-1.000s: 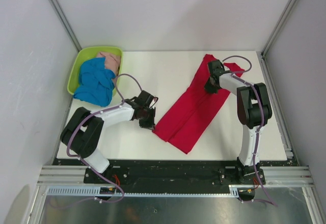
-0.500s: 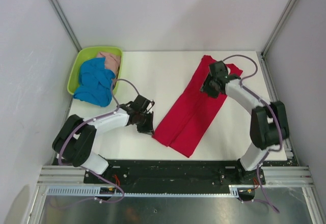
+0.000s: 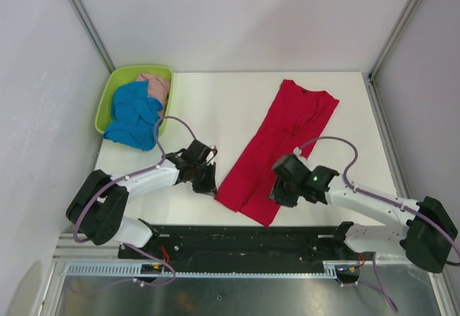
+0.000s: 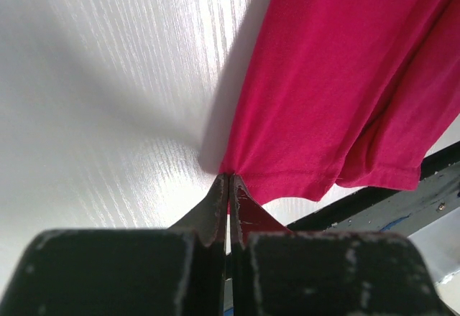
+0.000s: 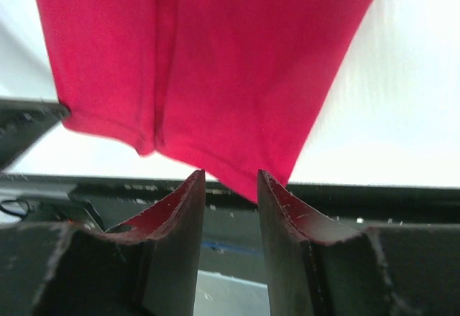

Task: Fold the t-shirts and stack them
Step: Grab the bottom of the folded rectangular tshirt with both arms

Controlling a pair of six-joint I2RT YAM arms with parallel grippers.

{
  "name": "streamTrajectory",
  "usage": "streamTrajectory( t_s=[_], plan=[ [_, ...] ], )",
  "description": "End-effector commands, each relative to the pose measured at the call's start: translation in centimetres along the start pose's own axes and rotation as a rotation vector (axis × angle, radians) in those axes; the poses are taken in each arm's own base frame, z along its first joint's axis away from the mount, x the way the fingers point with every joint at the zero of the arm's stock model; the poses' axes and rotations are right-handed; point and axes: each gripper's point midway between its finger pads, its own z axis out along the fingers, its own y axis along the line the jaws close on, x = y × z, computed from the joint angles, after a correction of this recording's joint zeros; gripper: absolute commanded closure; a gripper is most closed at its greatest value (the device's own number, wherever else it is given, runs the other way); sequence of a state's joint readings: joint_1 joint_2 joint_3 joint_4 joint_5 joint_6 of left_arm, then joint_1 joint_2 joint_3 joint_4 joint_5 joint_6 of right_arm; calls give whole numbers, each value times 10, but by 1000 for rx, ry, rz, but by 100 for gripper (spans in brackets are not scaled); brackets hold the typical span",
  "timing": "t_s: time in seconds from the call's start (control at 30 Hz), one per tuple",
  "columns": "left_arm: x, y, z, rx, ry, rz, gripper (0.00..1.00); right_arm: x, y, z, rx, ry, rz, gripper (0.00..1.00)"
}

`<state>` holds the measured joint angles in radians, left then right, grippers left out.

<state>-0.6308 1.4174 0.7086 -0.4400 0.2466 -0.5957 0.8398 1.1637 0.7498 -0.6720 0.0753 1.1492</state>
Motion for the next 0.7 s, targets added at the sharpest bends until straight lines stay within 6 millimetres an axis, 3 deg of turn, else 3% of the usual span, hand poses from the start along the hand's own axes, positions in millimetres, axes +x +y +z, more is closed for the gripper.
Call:
streamTrajectory(
  t_s=[0.0,0.2,0.37,0.67],
  plan=[
    [-5,-8,-5,20,-18,7,100,30,-3,-6,21,-8,145,61],
    [-10,-12,-7,28,-29,13,100,60,-14,0,88,-10,175,62],
    [-12,-14,-8,36,-35,20,100,70,-34,11,114,-25,252,61],
    [-12,-14,-10,39,-38,29,100,75,-36,23,46,-42,347,61]
  ],
)
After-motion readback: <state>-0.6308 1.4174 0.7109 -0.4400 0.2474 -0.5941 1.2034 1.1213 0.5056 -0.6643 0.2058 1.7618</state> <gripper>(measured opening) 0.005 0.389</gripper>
